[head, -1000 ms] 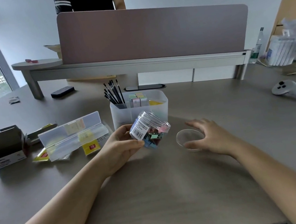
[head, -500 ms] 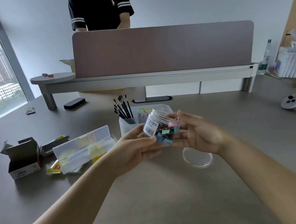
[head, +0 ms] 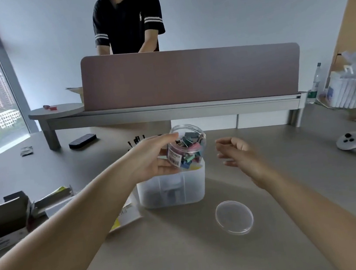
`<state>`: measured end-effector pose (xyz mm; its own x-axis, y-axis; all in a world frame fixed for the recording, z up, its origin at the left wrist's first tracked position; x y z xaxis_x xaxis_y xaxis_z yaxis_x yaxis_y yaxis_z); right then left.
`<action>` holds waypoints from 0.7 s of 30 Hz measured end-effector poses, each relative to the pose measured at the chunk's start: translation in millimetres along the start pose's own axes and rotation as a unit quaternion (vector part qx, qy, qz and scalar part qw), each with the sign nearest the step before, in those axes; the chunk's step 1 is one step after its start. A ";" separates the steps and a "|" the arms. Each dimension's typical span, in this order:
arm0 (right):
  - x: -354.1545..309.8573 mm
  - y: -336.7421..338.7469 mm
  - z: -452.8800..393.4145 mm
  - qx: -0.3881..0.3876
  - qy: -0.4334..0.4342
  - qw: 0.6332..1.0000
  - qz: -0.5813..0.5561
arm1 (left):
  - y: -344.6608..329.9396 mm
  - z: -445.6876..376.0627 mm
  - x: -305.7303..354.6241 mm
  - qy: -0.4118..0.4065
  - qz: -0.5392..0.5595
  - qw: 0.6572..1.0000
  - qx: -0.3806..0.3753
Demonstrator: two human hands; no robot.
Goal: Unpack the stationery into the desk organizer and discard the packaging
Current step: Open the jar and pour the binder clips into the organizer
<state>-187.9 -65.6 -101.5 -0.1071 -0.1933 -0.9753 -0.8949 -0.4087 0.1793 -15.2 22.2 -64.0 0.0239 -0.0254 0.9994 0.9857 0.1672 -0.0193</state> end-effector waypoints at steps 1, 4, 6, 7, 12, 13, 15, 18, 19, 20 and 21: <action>2.9 1.5 -5.6 0.000 -0.002 1.000 0.020 | 3.3 -6.7 2.6 -0.003 0.001 1.000 0.009; 9.5 -0.2 -26.2 -0.024 -0.029 0.999 0.021 | 11.3 -26.9 9.2 -0.013 0.005 0.999 0.031; 9.0 -6.1 -41.0 -0.045 -0.051 0.998 -0.007 | 15.1 -40.8 12.4 -0.020 0.002 0.999 0.043; 9.0 -9.7 -48.0 -0.056 -0.058 0.997 -0.006 | 16.6 -47.7 13.3 -0.026 -0.007 0.999 0.048; 21.7 -24.3 -70.7 -0.112 -0.080 0.990 0.027 | 20.2 -76.1 12.1 -0.049 -0.041 0.997 0.048; 26.1 -25.8 -72.1 -0.127 -0.087 0.988 0.032 | 20.7 -80.3 10.6 -0.053 -0.049 0.996 0.043; 33.9 -27.0 -73.3 -0.153 -0.099 0.983 0.032 | 22.1 -87.3 6.5 -0.057 -0.063 0.996 0.028; 37.9 -26.3 -76.8 -0.167 -0.103 0.981 -0.002 | 24.0 -96.3 0.6 -0.058 -0.056 0.997 0.014; 37.4 -25.9 -78.7 -0.163 -0.101 0.981 -0.017 | 24.3 -98.1 -0.8 -0.061 -0.053 0.997 0.011; 36.1 -25.8 -81.6 -0.156 -0.099 0.982 -0.032 | 24.5 -99.5 -1.9 -0.066 -0.055 0.996 0.009; 34.4 -26.0 -85.0 -0.146 -0.096 0.983 -0.047 | 25.2 -100.8 -2.9 -0.071 -0.058 0.996 0.007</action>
<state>-131.4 -137.5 -128.7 -0.1351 0.0187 -0.9907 -0.7453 -0.6607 0.0892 26.4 -72.9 -70.3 -0.1154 0.0944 0.9888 0.9779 0.1857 0.0964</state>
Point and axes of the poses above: each hand's wrist, its own z-axis away from the middle knuckle, its own y-axis out of the back of the hand, x = y × z, the point moved 2 cm from there along -z, towards the middle knuckle, and after that the axes turned 6 degrees about -y, right-handed, at the moved point
